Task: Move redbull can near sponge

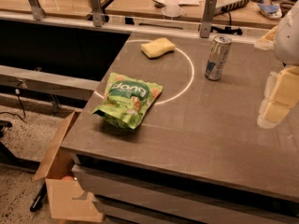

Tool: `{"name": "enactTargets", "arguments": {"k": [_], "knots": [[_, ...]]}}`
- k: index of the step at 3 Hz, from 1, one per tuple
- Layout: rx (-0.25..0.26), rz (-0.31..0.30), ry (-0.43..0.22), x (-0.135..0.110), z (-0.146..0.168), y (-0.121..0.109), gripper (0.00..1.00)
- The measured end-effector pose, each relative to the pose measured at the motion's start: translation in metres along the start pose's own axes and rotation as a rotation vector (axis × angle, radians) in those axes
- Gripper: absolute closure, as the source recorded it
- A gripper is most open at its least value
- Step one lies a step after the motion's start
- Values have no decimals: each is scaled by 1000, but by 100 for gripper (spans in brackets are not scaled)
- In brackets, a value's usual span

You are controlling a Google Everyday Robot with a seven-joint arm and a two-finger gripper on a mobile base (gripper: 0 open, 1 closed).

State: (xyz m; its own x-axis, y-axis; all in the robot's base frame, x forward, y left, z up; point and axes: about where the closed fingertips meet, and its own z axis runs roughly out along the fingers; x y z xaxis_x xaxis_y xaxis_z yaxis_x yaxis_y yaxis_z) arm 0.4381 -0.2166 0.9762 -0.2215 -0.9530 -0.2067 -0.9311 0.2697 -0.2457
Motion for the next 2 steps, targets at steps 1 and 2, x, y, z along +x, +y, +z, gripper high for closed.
{"name": "enactTargets", "arguments": {"k": [1,2], "knots": [[-1,8,-11,0,1,1,0],[-20,145,-194,8,18,14,0]]}}
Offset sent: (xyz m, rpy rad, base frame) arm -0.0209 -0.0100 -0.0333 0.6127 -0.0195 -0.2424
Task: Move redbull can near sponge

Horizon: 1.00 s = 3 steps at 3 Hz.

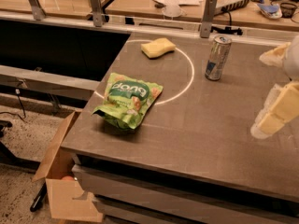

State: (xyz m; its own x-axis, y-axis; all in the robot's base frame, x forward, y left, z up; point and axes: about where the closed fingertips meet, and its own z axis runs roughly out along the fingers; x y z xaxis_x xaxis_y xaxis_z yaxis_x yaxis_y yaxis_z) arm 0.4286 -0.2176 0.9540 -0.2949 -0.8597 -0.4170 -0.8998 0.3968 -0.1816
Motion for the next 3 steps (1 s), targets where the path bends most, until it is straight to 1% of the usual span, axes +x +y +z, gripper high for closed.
{"name": "enactTargets", "arguments": {"k": [1,2,3], "knots": [[15,102,-162,29,24,7,0],[23,238,-412,36,60,14,0],[35,290,-612,18,70,10,0]]}}
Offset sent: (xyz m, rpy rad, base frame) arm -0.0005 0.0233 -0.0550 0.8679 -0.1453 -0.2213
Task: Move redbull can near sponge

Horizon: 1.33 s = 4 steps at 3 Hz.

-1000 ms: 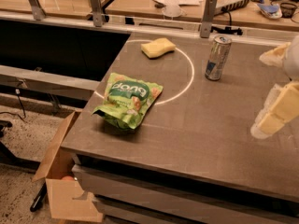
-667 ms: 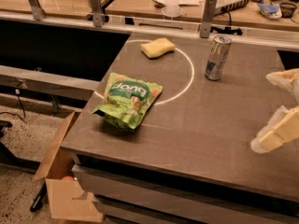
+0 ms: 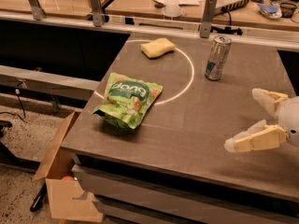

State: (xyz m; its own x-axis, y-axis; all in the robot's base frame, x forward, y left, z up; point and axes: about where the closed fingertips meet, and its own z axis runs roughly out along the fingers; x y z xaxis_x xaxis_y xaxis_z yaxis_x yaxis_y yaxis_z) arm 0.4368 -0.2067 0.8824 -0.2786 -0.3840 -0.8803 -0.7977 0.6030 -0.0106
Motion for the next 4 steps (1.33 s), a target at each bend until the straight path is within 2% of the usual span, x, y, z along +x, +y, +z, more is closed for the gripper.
{"name": "enactTargets", "arguments": {"k": [1,2,3,4], "knots": [[-16,33,-83,-22,2,6,0],[-14,28,-71,-21,2,5,0],[-15,33,-107,-28,15,8,0],[-23,35,-189,-46,45,13,0]]}}
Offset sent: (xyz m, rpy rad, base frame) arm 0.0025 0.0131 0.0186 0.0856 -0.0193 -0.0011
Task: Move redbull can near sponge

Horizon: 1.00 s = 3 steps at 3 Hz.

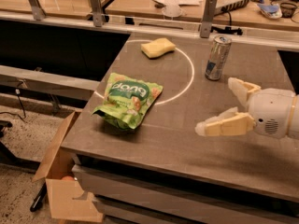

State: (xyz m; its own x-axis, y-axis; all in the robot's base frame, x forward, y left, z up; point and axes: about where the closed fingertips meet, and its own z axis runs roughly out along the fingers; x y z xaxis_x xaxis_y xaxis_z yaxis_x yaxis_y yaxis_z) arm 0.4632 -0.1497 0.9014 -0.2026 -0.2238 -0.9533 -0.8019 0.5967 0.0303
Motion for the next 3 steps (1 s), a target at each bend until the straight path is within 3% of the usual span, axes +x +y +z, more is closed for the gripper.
{"name": "enactTargets", "arguments": {"k": [2,3], "knots": [[53,5,-75,-26,66,-3,0],[107,8,-91,-38,88,-14,0]]}}
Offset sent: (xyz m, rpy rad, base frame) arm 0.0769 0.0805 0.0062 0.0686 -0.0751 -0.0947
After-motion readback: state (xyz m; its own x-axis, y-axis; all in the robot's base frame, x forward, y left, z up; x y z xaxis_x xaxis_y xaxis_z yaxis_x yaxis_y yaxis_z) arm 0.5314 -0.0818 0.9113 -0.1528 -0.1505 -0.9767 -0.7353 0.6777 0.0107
